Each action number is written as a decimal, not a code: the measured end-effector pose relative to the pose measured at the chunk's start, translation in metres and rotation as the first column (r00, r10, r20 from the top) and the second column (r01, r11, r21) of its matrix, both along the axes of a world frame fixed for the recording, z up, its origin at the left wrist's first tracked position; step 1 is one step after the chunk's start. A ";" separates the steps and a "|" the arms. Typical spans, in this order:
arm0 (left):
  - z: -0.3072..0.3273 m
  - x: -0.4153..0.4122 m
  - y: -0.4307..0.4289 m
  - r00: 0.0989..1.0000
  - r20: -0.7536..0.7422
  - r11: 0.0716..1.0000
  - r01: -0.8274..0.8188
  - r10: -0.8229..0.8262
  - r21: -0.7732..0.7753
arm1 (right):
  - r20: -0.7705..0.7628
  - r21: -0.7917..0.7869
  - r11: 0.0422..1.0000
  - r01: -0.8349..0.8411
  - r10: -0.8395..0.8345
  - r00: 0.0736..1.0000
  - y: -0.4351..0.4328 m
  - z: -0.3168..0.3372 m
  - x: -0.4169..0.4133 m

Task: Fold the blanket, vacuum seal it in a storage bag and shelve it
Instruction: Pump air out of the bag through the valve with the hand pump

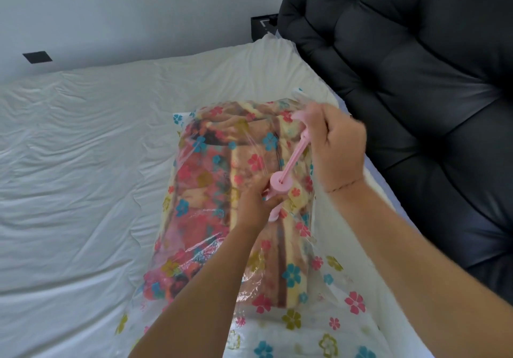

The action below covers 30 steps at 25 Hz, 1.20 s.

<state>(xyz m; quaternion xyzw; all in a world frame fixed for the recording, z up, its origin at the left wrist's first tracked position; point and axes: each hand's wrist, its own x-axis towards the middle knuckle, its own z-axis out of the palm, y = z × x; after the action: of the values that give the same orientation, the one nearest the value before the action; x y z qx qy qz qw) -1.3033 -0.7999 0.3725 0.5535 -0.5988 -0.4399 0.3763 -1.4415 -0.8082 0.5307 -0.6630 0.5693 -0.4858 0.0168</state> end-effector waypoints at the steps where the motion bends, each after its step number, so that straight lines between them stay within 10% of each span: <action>1: -0.002 0.000 0.004 1.000 0.013 1.000 0.007 -0.007 0.001 | -0.080 0.052 0.998 0.046 -0.041 0.996 0.008 -0.023 0.006; 4: -0.006 -0.002 0.018 1.000 -0.020 1.000 0.013 -0.013 -0.001 | -0.321 0.413 0.910 -0.038 0.184 0.929 0.027 -0.076 0.015; 9: 0.001 0.005 0.008 0.999 -0.049 1.000 0.000 0.001 0.014 | 0.138 0.013 1.000 -0.028 0.026 0.990 -0.003 0.008 0.017; 14: 0.001 0.003 0.021 0.999 -0.044 1.000 -0.002 0.003 0.010 | -0.167 0.601 0.799 -0.009 0.137 0.976 0.022 -0.053 0.027; 17: 0.002 0.009 0.011 0.999 -0.045 0.999 -0.017 0.018 0.027 | 0.125 0.251 0.945 -0.208 0.182 0.975 0.015 0.009 0.021; 19: 0.000 0.010 0.011 0.999 -0.036 0.999 -0.009 0.011 0.033 | 0.039 0.088 0.969 -0.230 0.227 0.973 0.018 0.003 0.018; 23: -0.005 0.004 0.016 1.000 -0.008 1.000 0.022 -0.022 0.005 | -0.337 0.570 0.820 -0.053 0.292 0.895 0.020 -0.052 0.023; 28: -0.002 0.008 0.007 1.000 -0.017 0.999 0.008 -0.008 0.036 | -0.114 0.074 0.992 -0.099 0.107 0.988 0.021 -0.003 0.019; 30: -0.004 0.003 0.016 1.000 0.019 1.000 0.009 -0.009 0.030 | -0.276 0.285 0.958 -0.037 0.119 0.954 0.029 -0.038 0.024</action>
<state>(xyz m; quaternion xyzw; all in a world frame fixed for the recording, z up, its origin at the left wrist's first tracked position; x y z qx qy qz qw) -1.3002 -0.7843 0.3687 0.5604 -0.5982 -0.4452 0.3603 -1.4172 -0.7792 0.4922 -0.7403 0.6009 -0.2980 0.0449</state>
